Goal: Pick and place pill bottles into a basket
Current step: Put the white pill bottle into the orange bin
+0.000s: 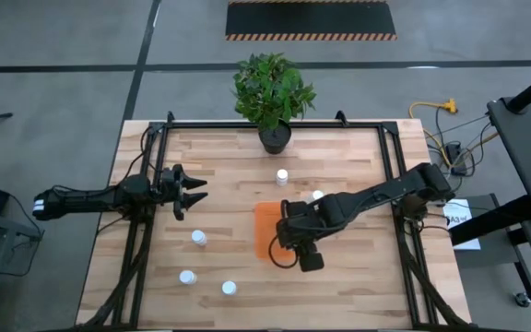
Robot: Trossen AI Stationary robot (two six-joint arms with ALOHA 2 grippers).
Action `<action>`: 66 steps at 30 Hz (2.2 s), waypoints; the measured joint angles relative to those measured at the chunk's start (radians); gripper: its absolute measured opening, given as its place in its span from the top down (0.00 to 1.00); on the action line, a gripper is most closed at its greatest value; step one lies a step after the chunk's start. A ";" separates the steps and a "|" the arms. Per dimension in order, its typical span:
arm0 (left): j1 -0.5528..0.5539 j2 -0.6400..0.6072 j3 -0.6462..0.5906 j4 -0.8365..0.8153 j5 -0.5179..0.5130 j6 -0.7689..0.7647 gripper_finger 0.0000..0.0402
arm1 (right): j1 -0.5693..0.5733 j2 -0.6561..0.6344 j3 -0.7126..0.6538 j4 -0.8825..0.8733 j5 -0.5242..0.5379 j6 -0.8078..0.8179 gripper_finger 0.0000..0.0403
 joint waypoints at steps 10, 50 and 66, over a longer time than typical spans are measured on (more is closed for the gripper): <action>0.000 0.000 0.000 0.000 0.000 0.000 0.50 | -0.002 0.041 -0.007 0.067 -0.001 -0.013 0.64; 0.000 0.000 0.000 0.000 0.000 0.000 0.50 | -0.027 0.185 -0.039 0.166 -0.003 0.016 0.64; 0.000 0.000 0.000 0.000 0.000 0.000 0.50 | -0.027 0.184 -0.057 0.168 -0.003 0.020 0.45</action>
